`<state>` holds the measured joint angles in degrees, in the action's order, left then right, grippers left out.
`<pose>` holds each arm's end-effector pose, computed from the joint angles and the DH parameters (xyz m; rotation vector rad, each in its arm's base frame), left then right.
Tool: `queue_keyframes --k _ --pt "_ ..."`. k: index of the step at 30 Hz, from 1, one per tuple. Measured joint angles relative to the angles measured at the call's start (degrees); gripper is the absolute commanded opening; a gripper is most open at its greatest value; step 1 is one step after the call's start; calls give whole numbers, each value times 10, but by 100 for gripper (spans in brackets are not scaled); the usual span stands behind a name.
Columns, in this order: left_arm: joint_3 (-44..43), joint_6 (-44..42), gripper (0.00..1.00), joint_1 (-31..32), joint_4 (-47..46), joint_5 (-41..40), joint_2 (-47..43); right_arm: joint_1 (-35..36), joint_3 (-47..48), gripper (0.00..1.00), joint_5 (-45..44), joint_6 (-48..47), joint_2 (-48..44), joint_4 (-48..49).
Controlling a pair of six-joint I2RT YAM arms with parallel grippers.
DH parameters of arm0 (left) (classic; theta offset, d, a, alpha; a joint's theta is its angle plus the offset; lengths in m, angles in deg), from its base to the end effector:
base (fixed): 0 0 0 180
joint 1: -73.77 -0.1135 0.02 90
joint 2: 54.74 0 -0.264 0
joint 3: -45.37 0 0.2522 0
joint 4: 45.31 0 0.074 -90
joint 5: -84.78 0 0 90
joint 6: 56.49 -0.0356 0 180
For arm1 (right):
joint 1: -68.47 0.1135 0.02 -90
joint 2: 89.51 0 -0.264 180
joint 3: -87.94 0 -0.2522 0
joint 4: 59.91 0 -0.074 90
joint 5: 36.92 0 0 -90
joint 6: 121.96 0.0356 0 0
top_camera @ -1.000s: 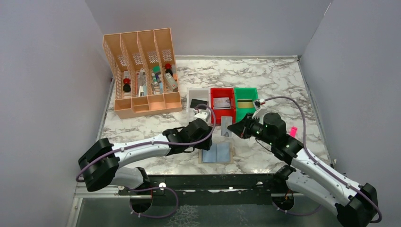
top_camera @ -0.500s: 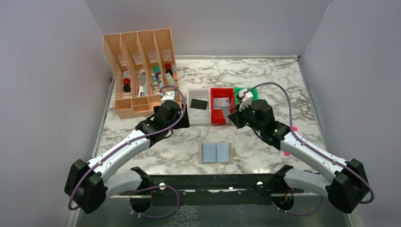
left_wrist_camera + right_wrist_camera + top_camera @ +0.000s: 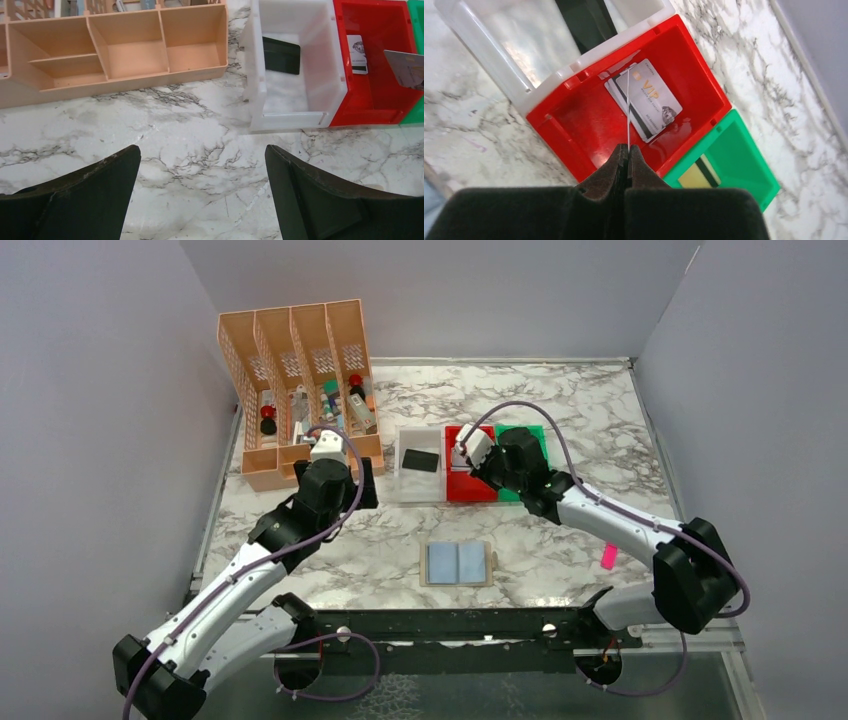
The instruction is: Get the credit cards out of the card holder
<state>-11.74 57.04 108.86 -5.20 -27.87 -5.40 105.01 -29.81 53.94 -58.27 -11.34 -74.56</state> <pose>0.1618 -0.0969 0.2907 -0.0187 2.0931 -0.1973 0.2429 0.1807 0.2470 -1.1061 1.7929 0.1229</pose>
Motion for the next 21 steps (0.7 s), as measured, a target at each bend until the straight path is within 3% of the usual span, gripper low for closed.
queue_keyframes --k 10,21 --pt "13 -15 99 0 24 -44 -14 0 45 1 -19 -175 113 23" --pt "13 -20 99 0 34 -44 15 0 78 2 -61 -244 188 84"
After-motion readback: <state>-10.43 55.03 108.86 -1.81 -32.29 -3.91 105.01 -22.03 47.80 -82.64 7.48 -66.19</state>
